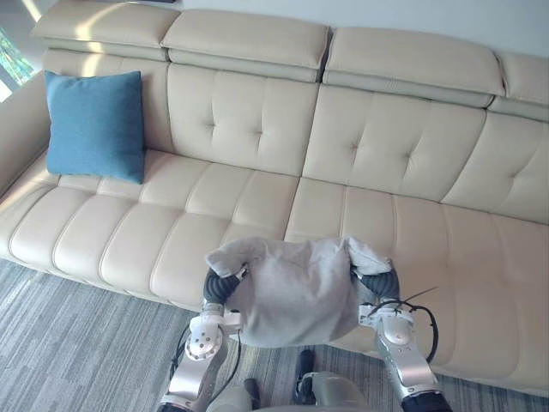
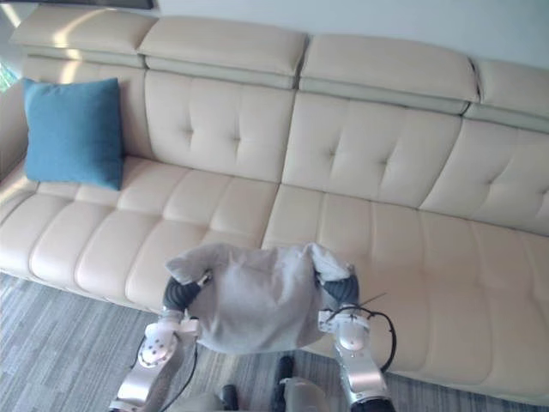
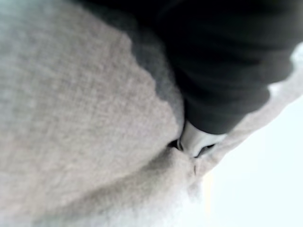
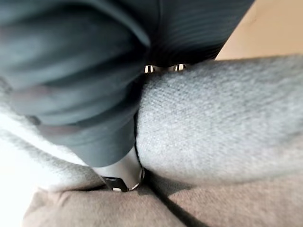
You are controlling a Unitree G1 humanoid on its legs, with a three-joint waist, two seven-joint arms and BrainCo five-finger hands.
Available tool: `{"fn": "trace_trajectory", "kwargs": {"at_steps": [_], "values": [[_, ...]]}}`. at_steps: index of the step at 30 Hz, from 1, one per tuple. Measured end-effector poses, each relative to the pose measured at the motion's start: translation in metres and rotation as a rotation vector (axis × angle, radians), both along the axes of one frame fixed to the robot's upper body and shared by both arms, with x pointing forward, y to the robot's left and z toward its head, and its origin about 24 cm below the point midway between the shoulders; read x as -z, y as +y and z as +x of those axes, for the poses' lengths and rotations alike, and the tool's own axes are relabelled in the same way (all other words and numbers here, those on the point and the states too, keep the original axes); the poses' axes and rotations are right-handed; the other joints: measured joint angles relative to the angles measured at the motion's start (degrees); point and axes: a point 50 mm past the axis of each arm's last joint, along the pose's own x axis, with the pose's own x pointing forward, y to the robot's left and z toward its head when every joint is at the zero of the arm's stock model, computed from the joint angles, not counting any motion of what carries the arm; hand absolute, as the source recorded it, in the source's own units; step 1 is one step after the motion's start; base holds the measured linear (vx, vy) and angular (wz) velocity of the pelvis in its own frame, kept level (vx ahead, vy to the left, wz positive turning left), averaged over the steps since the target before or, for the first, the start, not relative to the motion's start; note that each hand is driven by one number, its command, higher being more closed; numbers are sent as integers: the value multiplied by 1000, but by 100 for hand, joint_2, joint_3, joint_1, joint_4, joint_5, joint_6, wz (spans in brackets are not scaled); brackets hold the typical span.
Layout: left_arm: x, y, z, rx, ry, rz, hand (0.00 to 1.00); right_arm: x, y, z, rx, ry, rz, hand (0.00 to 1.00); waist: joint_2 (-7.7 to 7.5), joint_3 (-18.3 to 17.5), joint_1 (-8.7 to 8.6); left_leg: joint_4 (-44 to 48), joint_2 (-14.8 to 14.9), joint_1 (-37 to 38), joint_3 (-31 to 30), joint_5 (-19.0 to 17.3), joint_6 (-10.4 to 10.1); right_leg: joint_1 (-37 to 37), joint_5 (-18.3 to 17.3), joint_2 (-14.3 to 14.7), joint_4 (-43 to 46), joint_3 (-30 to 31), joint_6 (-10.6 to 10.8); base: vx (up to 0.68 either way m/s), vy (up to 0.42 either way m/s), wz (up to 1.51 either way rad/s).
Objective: Pick up cushions and gather them together orderly.
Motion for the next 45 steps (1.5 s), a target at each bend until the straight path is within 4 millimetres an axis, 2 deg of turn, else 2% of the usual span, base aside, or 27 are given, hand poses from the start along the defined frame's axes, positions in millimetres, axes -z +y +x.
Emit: {"fn": "trace_trajectory", "kwargs": {"at_steps": [2,4,5,6,7,8,11,16,20,23,25,31,34,40,42,43,44,45], "values": [[0,-1,-1,-2,2,-8,100,-7,1,0,-1,-30,2,100,41,16,89,746,192,-305,8,-221,106,207,-73,53,-107,120,-57,118,69,-18],[0,-1,0,-9,-1,-15,100,-15,2,2,-3,-66,5,100,64,1,200,350,409,-480,-172,-291,172,206,-166,48,-102,320,-20,62,125,-43],[-1,-1,0,-11,-2,-17,100,-16,2,2,-4,-73,5,100,79,-6,205,70,409,-480,-293,-277,162,196,-176,44,-104,364,-15,32,137,-34],[-1,-1,0,-12,-2,-17,100,-18,2,3,-4,-79,5,100,127,-35,210,-440,396,-463,-549,-167,158,171,-188,53,-99,448,66,70,245,-38],[-1,-2,0,-12,-2,-20,100,-20,2,3,-3,-89,1,100,216,-90,213,-1017,383,-356,-861,290,-210,99,-191,92,-56,573,193,117,283,-43],[0,0,-1,-12,1,-10,100,-18,4,2,5,-83,12,100,142,-117,220,-1195,274,-256,-764,367,-191,129,-85,2,-145,714,344,134,265,-34],[-5,-2,0,-7,-19,-16,100,-20,5,2,12,-93,21,100,101,-132,196,-1309,13,-186,-580,453,-79,126,15,-267,-247,803,529,107,193,-13],[-11,-1,-2,1,-47,-6,100,-20,10,3,20,-97,45,100,87,-154,239,-1885,-232,237,-302,606,88,236,94,-483,-453,1055,691,64,108,-20],[-16,0,2,30,-75,32,100,-29,11,13,16,-136,41,100,77,-164,235,-2274,-278,308,-186,776,98,197,295,-485,-765,1202,691,15,4,-21],[-30,1,16,13,-134,52,100,-49,15,31,12,-218,35,100,62,-154,220,-2477,-287,191,-67,896,107,10,490,-471,-970,1323,679,-37,-15,-24],[-54,0,38,-9,-233,67,100,-73,18,50,13,-314,24,100,24,-124,211,-2498,-288,-88,1,986,117,-293,636,-449,-1014,1399,667,-77,-1,-17],[-111,3,77,-113,-438,52,100,-129,29,90,6,-500,10,100,-46,40,212,-2478,-246,-553,155,1117,121,-824,871,-412,-1048,1579,625,-80,-4,-16],[-140,6,100,-165,-524,55,100,-157,35,108,5,-572,3,100,-83,246,212,-2353,-202,-975,181,1179,127,-1306,917,-395,-858,1633,623,-126,-38,-8],[-180,18,132,-226,-595,84,100,-198,40,133,18,-643,-23,100,-87,819,188,-2323,-226,-1395,279,1313,152,-1864,1007,-398,-658,1724,616,-89,-30,-8],[-203,24,147,-258,-629,99,100,-220,44,145,30,-673,-24,100,-87,1093,126,-2272,-238,-1593,303,1351,166,-2056,1099,-398,-672,1785,636,-57,-15,-6],[-209,25,149,-264,-638,100,100,-224,45,147,34,-679,-23,100,-86,1125,113,-2261,-240,-1657,303,1362,178,-2120,1116,-399,-673,1789,635,-53,-17,-3],[-228,29,155,-286,-676,94,100,-242,47,151,46,-718,-12,100,-82,1215,30,-2265,-248,-1827,301,1402,184,-2248,1240,-403,-756,1792,642,-34,-12,-1],[-232,30,156,-292,-684,91,100,-246,47,152,50,-724,-10,100,-86,1217,23,-2265,-250,-1867,304,1406,186,-2280,1269,-403,-785,1795,650,-25,-9,-5]]}}
